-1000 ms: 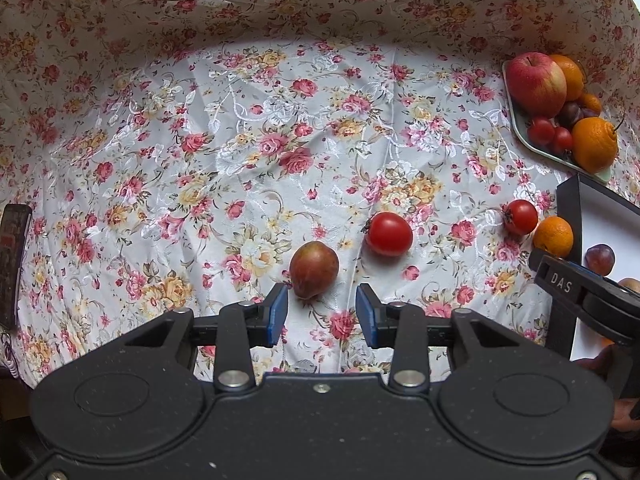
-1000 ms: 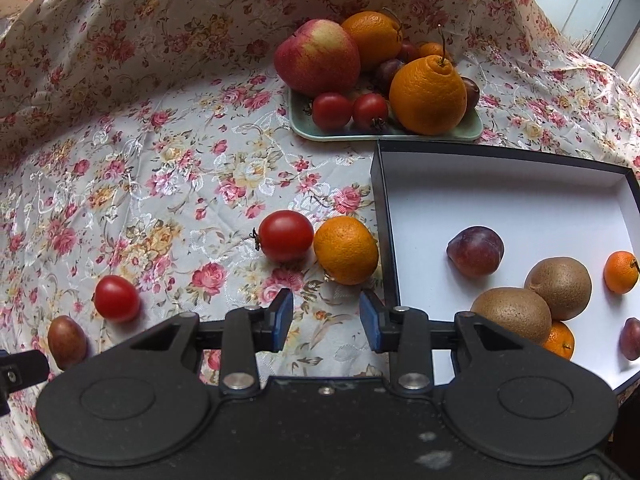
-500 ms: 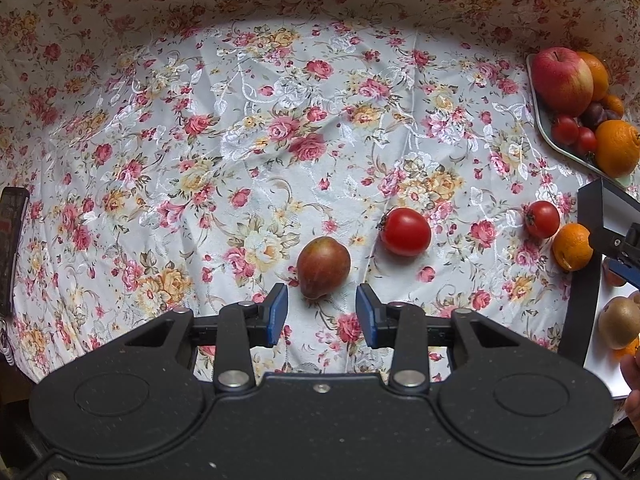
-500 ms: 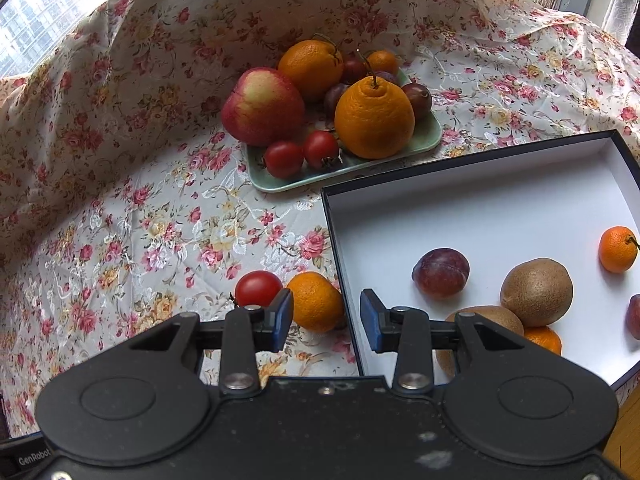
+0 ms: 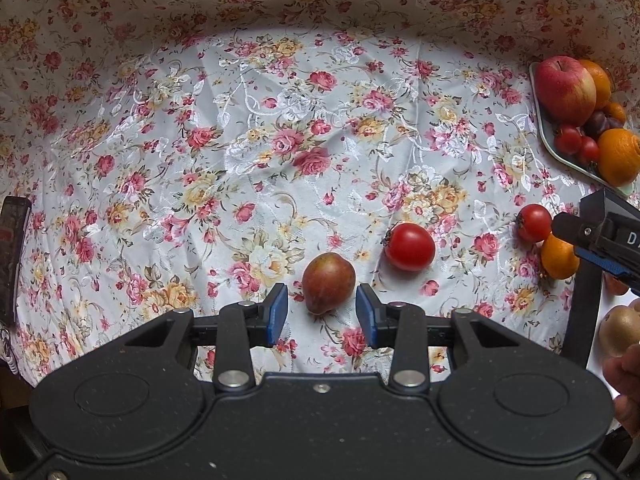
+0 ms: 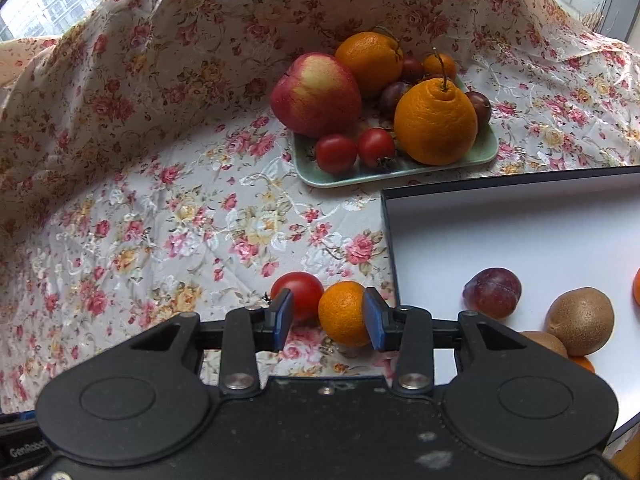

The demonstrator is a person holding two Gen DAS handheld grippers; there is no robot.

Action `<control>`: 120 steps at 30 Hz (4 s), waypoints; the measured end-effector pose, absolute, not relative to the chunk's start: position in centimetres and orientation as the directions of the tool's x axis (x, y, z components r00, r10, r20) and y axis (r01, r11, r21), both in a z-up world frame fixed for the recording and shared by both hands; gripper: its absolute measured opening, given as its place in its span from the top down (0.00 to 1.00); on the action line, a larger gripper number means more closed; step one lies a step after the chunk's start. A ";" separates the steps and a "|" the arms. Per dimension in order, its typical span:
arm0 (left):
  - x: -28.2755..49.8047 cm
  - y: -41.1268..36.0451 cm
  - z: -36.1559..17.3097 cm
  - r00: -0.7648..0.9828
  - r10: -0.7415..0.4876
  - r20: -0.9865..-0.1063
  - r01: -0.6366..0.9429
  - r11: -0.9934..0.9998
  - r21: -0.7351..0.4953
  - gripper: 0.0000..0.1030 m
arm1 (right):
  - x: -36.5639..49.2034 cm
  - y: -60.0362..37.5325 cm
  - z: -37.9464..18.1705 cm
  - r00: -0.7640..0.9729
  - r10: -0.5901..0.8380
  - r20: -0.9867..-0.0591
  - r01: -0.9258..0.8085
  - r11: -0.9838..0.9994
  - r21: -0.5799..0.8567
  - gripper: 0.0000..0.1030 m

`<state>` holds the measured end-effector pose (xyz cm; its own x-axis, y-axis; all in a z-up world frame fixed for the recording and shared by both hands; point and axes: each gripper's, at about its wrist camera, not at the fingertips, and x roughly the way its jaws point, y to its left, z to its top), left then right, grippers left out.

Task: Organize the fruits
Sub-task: 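Close the right tool on the tangerine while the left tool closes on the red tomato, then carry the tangerine and tomato in both tools over the white box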

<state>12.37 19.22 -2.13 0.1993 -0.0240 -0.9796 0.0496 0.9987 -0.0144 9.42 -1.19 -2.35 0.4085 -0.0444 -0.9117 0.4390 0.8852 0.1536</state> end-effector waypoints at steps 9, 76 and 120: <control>13.8 20.5 -2.7 0.180 -0.026 -0.983 0.003 1.000 -0.026 0.54 | 10.4 0.8 -2.2 0.394 -0.135 -0.909 0.394 0.919 0.034 0.62; 17.2 12.9 -7.7 0.150 -0.057 -0.987 0.083 0.996 -0.045 0.58 | 12.7 0.1 -6.0 0.208 0.008 -0.978 0.417 0.904 0.096 0.57; 10.4 -4.7 -1.0 0.287 -0.165 -0.944 0.301 0.951 -0.075 0.58 | 1.7 -20.1 0.1 0.324 -0.218 -0.921 0.761 0.638 0.117 0.57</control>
